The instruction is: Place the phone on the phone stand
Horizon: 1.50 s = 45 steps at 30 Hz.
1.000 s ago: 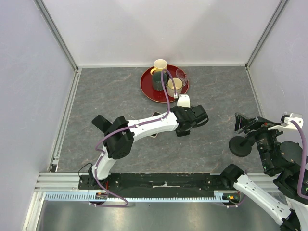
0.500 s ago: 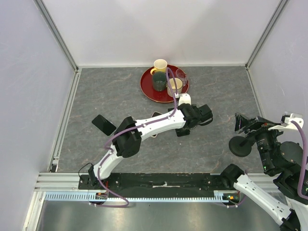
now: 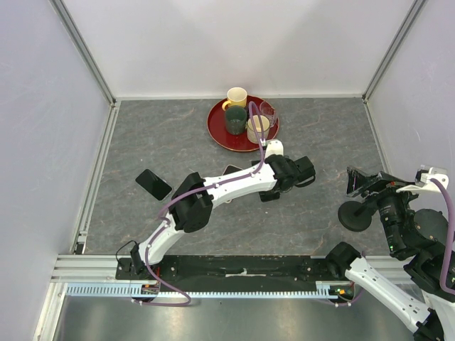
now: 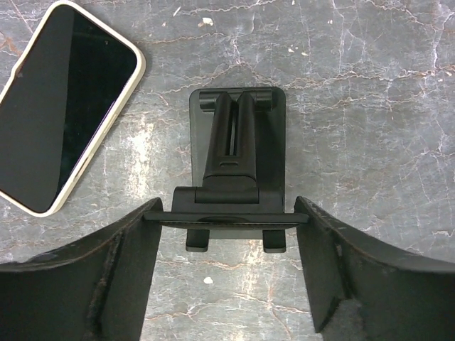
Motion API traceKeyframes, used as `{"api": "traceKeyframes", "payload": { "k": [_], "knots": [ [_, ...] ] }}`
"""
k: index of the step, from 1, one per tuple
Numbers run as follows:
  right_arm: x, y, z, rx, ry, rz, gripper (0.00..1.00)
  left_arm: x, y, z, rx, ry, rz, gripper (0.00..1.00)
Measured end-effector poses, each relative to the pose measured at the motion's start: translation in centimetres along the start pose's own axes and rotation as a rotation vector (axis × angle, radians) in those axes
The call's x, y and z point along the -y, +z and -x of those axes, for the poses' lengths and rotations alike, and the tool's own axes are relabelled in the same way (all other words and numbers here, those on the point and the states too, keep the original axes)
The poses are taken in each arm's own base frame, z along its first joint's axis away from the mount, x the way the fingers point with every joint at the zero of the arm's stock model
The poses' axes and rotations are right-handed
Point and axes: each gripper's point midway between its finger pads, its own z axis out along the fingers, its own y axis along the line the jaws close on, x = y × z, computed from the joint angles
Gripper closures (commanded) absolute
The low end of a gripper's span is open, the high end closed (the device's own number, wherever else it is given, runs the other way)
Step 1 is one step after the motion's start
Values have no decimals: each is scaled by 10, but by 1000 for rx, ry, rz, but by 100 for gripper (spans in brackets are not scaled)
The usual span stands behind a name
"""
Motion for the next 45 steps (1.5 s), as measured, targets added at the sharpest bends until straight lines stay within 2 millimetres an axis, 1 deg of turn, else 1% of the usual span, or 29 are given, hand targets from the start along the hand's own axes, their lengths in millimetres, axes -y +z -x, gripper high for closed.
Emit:
{"api": "traceKeyframes", "payload": {
  "k": [1, 3, 4, 6, 7, 10, 13, 15, 17, 19, 21, 23, 24, 25, 27, 28, 30, 31, 33, 35, 36, 37, 38, 39, 42, 45],
  "knots": [
    [0, 0, 0, 0, 0, 0, 2, 0, 0, 1, 5, 0, -1, 39],
    [0, 0, 0, 0, 0, 0, 2, 1, 0, 1, 10, 0, -1, 49],
    [0, 0, 0, 0, 1, 1, 2, 0, 0, 2, 14, 7, -1, 61],
    [-1, 0, 0, -1, 3, 3, 2, 1, 1, 3, 21, 15, -4, 82],
    [-1, 0, 0, -1, 3, 4, 2, 2, 2, 3, 24, 18, -6, 98],
    [-1, 0, 0, -2, 3, 4, 2, 3, 3, 3, 29, 36, -17, 98],
    [-1, 0, 0, -2, 5, 6, 2, 0, -1, 5, 34, 78, -48, 98],
    [-1, 0, -1, -3, 6, 3, 2, -9, -10, 11, 47, 122, -85, 98],
    [-1, 1, -2, -5, 3, 1, 2, -19, -25, 19, 58, 157, -133, 98],
    [0, 1, -3, -6, 1, -2, 2, -34, -46, 36, 84, 176, -193, 98],
    [0, 2, -4, -8, 0, -3, 2, -50, -68, 59, 119, 174, -250, 98],
    [-1, 4, -8, -11, -3, -5, 2, -71, -88, 91, 170, 152, -304, 98],
    [-1, 5, -10, -14, -5, -6, 2, -86, -92, 109, 196, 130, -319, 98],
    [-1, 7, -14, -19, -10, -7, 2, -109, -93, 132, 224, 99, -319, 98],
    [-1, 9, -19, -29, -18, -10, 2, -149, -84, 170, 267, 35, -282, 98],
    [-2, 10, -20, -33, -22, -11, 2, -173, -74, 188, 288, 2, -245, 98],
    [-5, 12, -21, -38, -24, -9, 2, -221, -52, 219, 327, -38, -153, 98],
    [-7, 14, -21, -40, -24, -6, 2, -241, -41, 229, 337, -45, -111, 98],
    [-10, 16, -23, -47, -25, 0, 2, -265, -19, 240, 328, -41, -58, 98],
    [-12, 18, -26, -53, -28, 3, 2, -275, 10, 247, 298, -22, -35, 98],
    [-12, 19, -26, -56, -30, 4, 2, -277, 22, 249, 290, -12, -26, 98],
    [-13, 20, -27, -57, -31, 5, 2, -276, 41, 249, 272, 3, -18, 98],
    [-14, 21, -27, -57, -31, 5, 2, -275, 54, 249, 257, 10, -15, 98],
    [-15, 22, -27, -59, -32, 4, 2, -272, 74, 246, 225, 21, -10, 98],
    [-19, 27, -32, -78, -47, 4, 2, -259, 117, 244, 167, 38, -11, 98],
    [-22, 32, -37, -98, -62, 3, 2, -247, 149, 246, 142, 56, -11, 98]
  ]
}}
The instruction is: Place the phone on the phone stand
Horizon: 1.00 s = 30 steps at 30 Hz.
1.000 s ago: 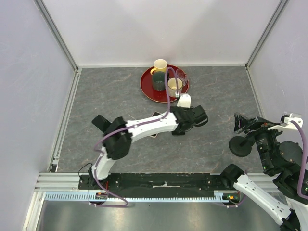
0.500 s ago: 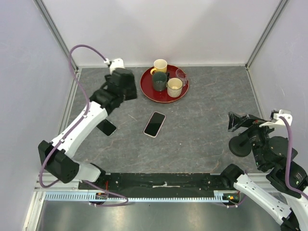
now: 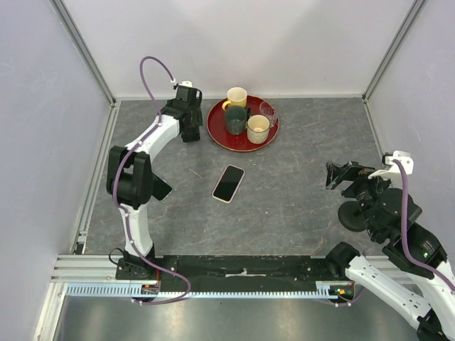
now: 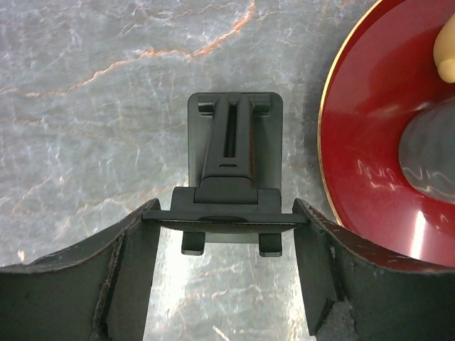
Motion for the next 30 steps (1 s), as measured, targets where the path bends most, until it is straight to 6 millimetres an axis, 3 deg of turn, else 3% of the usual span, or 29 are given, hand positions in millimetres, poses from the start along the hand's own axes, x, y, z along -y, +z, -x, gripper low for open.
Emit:
{"api": "traceKeyframes", "payload": {
  "k": [4, 11, 19, 20, 22, 23, 30],
  "knots": [
    [-2, 4, -3, -14, -20, -4, 2, 7, 18, 6, 3, 33, 0, 98],
    [-6, 14, -9, -40, -70, -17, 2, 15, 29, 26, 45, 46, -3, 98],
    [-7, 17, -12, -42, -81, -17, 2, 19, 53, 7, 5, 62, 5, 98],
    [-7, 17, -13, -43, -81, -18, 2, 19, 56, 3, -3, 64, 5, 85],
    [-6, 17, -14, -46, -85, -19, 2, 20, 62, -5, -25, 71, 4, 49],
    [-6, 17, -14, -46, -87, -19, 2, 19, 64, -8, -35, 72, 3, 9],
    [-7, 17, -14, -44, -87, -14, 2, 14, 56, 9, -35, 2, -17, 6]
  ]
}}
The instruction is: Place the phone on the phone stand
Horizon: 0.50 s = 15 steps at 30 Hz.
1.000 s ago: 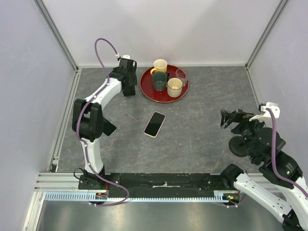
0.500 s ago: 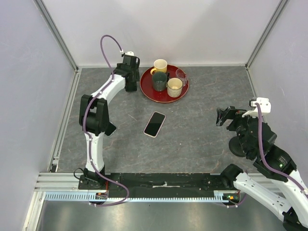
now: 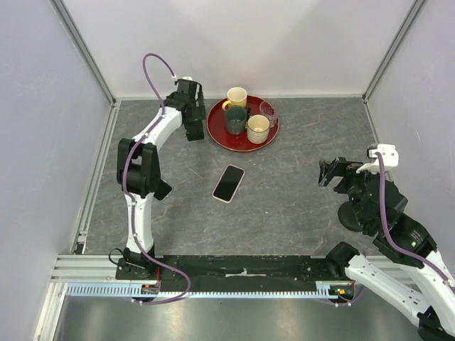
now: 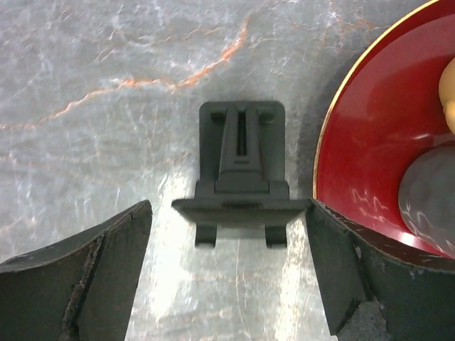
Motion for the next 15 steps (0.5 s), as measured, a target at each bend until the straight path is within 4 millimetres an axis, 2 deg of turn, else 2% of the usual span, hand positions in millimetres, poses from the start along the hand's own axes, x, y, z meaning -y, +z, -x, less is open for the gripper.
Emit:
{"api": "traceKeyframes", "payload": {
  "k": [4, 6, 9, 11, 12, 15],
  "knots": [
    [-3, -1, 0, 0, 11, 14, 2, -10, -33, 8, -10, -78, 17, 5],
    [-5, -2, 0, -2, 21, 31, 2, -20, -65, 13, 9, -117, 25, 5],
    [-11, -3, -1, -9, 40, 61, 2, -40, -123, 12, 52, -156, 17, 5],
    [-15, -3, -2, -18, 51, 82, 2, -59, -167, -6, 79, -175, 9, 4],
    [-18, -4, -3, -23, 59, 94, 2, -66, -183, -13, 101, -185, 1, 4],
    [-25, -4, -6, -42, 73, 128, 2, -92, -227, -65, 130, -204, -23, 4]
  ]
}}
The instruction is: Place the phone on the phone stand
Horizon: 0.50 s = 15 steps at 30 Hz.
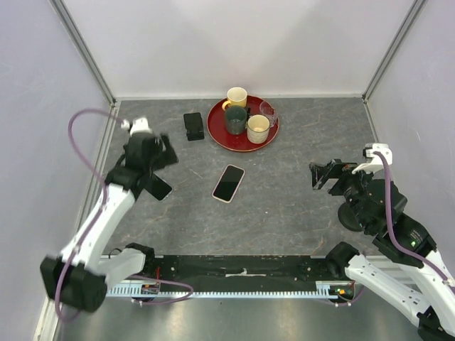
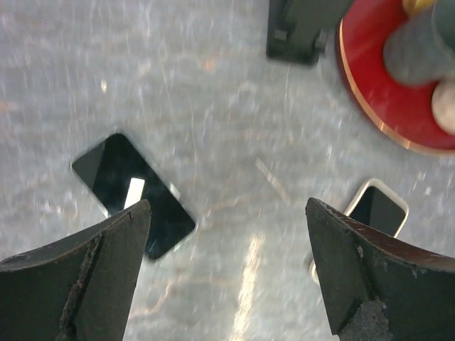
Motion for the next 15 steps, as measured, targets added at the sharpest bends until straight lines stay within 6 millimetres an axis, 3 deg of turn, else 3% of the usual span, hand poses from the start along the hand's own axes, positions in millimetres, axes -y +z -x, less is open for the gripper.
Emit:
{"api": "traceKeyframes", "payload": {
  "k": [4, 7, 12, 15],
  "knots": [
    [-14, 6, -12, -59, 8, 52, 2, -20, -31, -68, -40, -3, -104, 4],
    [-27, 16, -32, -151, 1, 85, 2, -26, -39, -94, -70, -26, -134, 0],
    [-58, 35, -84, -382, 6, 163, 2, -39, -44, -94, -59, -162, -47, 0],
    [-65, 33, -102, -456, 32, 187, 2, -42, -36, -97, -128, -209, 28, 0]
  ]
}}
